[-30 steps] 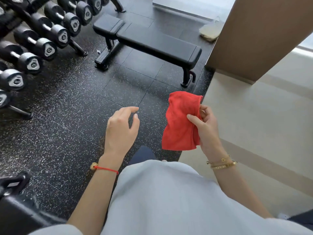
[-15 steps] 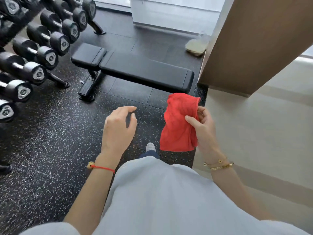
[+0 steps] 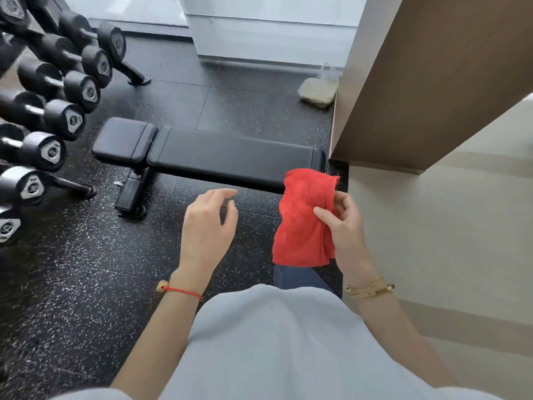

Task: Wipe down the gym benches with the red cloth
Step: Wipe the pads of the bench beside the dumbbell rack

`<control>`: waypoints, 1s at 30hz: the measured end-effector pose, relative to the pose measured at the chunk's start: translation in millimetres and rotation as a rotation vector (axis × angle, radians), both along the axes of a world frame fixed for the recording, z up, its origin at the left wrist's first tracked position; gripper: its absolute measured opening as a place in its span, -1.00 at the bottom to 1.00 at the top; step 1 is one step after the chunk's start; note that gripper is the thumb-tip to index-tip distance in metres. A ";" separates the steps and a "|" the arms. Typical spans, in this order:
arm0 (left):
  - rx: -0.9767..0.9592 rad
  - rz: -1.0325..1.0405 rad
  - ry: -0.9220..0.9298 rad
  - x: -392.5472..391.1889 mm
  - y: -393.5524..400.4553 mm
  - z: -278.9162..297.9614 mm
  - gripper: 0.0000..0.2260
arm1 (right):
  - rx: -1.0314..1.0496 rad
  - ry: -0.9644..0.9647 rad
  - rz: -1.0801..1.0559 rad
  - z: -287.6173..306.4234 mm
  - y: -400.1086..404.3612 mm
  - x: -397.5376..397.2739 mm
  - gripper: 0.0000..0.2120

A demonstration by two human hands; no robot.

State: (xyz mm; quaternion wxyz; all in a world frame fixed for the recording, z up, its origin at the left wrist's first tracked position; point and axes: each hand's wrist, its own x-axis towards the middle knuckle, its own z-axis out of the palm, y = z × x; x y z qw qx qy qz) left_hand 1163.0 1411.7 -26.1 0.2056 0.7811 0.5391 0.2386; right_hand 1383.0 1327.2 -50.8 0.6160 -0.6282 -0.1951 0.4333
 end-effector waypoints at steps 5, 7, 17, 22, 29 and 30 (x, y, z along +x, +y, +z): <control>0.004 -0.012 0.009 40.7 63.7 -20.2 -0.79 | -0.071 0.011 -0.001 -25.5 55.3 34.5 -0.73; 0.008 -0.014 0.016 56.9 88.9 -27.7 -0.78 | -0.094 0.006 0.000 -34.3 78.1 49.6 -0.73; -0.035 -0.048 0.062 113.0 195.6 -77.4 -0.78 | -0.177 -0.016 0.041 -79.8 189.4 104.4 -0.72; -0.063 -0.097 0.103 124.5 242.9 -115.4 -0.78 | -0.241 -0.009 0.013 -119.3 235.3 116.2 -0.71; -0.066 -0.192 0.128 142.9 300.9 -193.9 -0.76 | -0.261 -0.053 -0.024 -192.3 294.8 128.0 -0.69; -0.065 -0.203 0.130 145.8 308.2 -208.8 -0.77 | -0.257 -0.059 -0.025 -206.6 301.7 129.8 -0.69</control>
